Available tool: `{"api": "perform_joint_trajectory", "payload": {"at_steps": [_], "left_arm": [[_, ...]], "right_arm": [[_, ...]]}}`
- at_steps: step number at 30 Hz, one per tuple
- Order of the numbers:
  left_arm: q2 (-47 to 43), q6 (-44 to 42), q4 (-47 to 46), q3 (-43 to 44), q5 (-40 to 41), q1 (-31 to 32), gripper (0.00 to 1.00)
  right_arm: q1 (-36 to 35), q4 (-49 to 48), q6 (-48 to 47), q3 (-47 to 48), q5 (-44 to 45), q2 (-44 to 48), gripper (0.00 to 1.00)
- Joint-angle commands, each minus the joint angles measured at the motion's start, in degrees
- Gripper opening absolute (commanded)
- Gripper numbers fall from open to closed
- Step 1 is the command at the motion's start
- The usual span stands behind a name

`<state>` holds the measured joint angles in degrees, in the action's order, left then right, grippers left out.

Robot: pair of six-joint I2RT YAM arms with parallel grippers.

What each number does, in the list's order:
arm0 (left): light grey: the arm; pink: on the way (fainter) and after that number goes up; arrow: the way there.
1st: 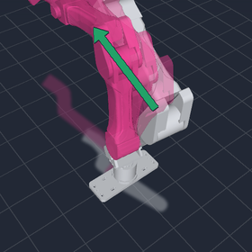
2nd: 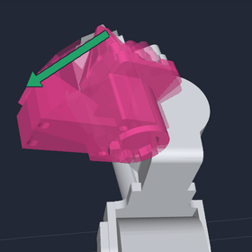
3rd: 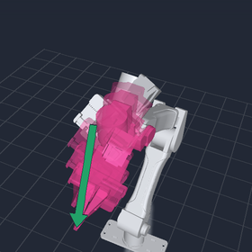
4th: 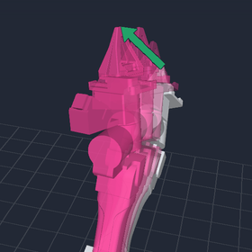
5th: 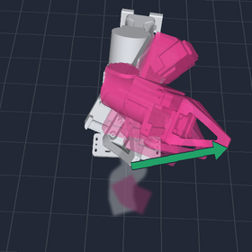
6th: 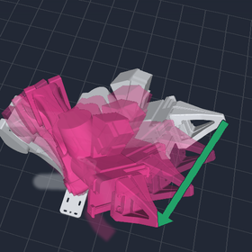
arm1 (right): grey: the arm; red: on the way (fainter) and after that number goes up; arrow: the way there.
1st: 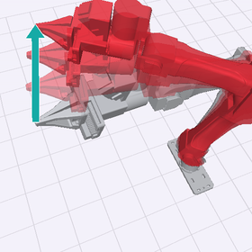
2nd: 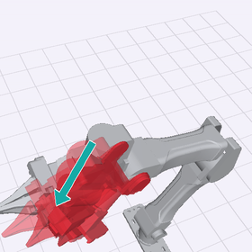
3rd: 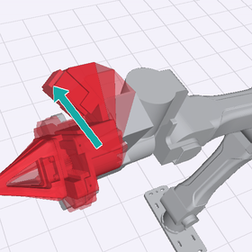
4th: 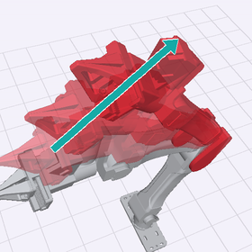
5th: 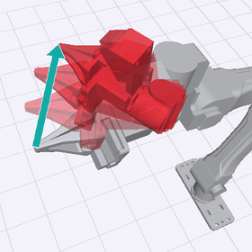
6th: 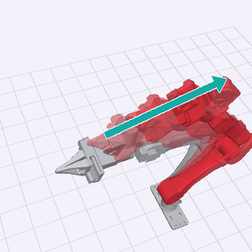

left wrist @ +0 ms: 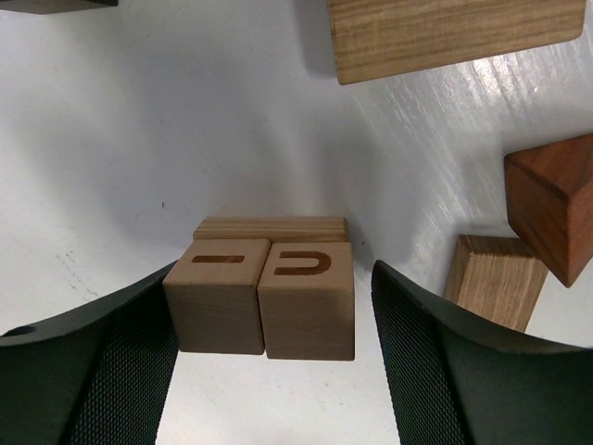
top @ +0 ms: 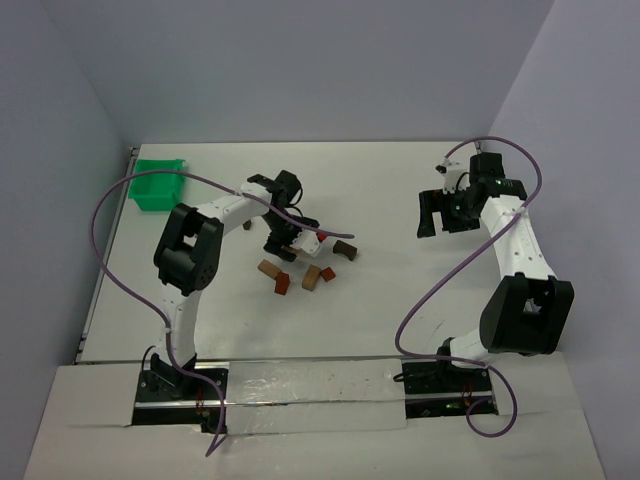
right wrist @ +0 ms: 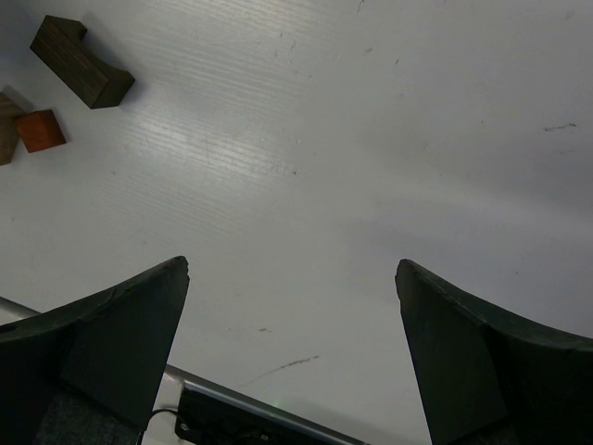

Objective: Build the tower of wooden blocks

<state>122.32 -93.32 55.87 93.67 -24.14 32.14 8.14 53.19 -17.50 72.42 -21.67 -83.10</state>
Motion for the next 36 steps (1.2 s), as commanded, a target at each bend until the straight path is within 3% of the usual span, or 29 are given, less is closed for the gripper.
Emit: {"api": "perform_joint_trajectory", "payload": {"at_steps": [1, 12, 22, 29, 36], "left_arm": [[-0.3, -2.1, 1.7, 1.1, -0.6, 0.0, 0.77], [1.3, 2.4, 2.1, 3.5, -0.7, 0.4, 0.54], [2.8, 16.1, -0.2, 4.8, 1.0, 1.9, 0.35], [6.4, 27.6, -0.8, 9.1, 0.7, 2.3, 0.31], [6.9, 34.7, -7.6, 7.2, 3.7, 2.9, 0.30]], "right_arm": [[0.4, 0.2, -0.3, 1.7, 0.1, -0.3, 1.00], [0.4, 0.2, -0.4, 2.2, 0.0, -0.8, 1.00], [0.4, 0.0, -0.3, 1.9, -0.3, -0.5, 1.00], [0.5, 0.2, -0.4, 2.4, -0.7, -0.7, 1.00], [0.4, 0.5, -0.5, 3.0, -0.7, -0.6, 1.00]]}}
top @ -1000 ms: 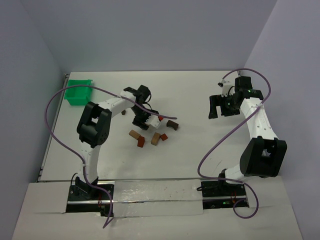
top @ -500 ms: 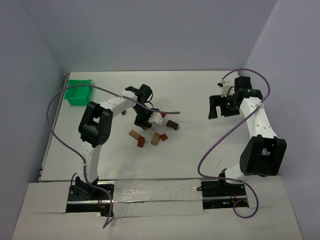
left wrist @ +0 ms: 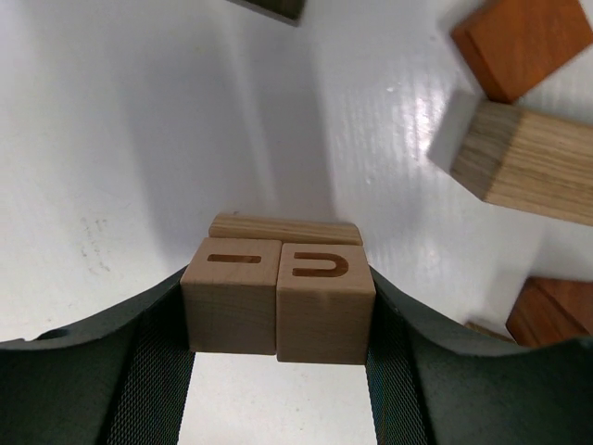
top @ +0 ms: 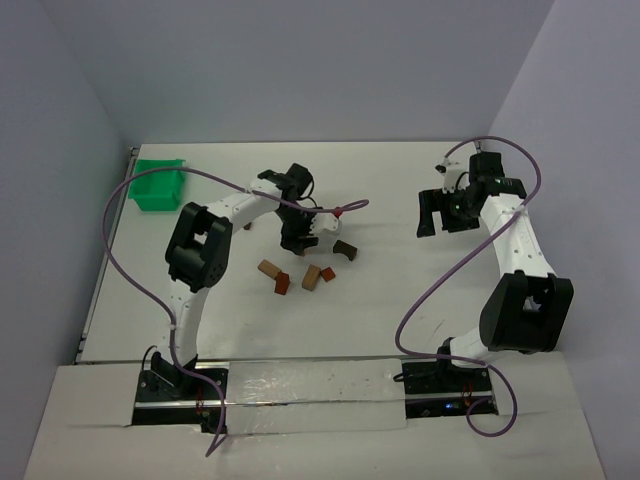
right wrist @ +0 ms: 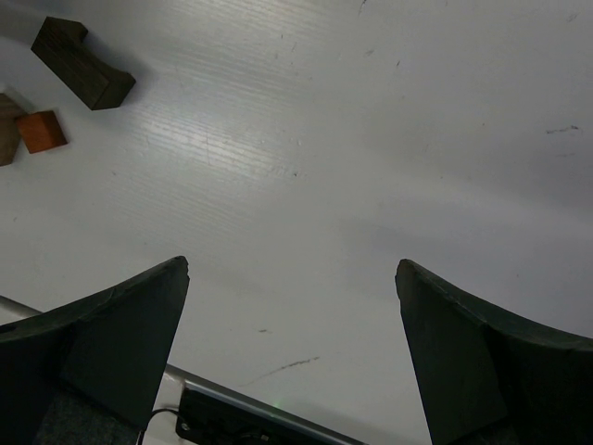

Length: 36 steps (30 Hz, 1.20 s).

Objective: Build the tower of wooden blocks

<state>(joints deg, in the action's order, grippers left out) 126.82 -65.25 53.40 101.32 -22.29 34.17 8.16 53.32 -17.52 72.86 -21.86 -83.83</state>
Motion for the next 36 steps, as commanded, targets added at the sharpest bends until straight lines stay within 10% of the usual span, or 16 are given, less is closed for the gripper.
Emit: {"api": "perform_joint_trajectory", "payload": {"at_steps": [1, 9, 36], "left_arm": [[2.8, 8.5, -6.0, 0.1, 2.7, 0.9, 0.30], [5.0, 17.8, -9.8, 0.7, 6.0, 1.7, 0.30], [5.9, 11.2, -7.2, -0.6, 7.3, 2.7, 0.68]], "right_arm": [[0.4, 0.4, -0.5, 2.5, -0.6, 0.2, 1.00], [0.4, 0.5, -0.5, 3.2, -0.9, -0.2, 1.00], [0.4, 0.6, -0.6, 2.5, -1.0, 0.2, 1.00]]}}
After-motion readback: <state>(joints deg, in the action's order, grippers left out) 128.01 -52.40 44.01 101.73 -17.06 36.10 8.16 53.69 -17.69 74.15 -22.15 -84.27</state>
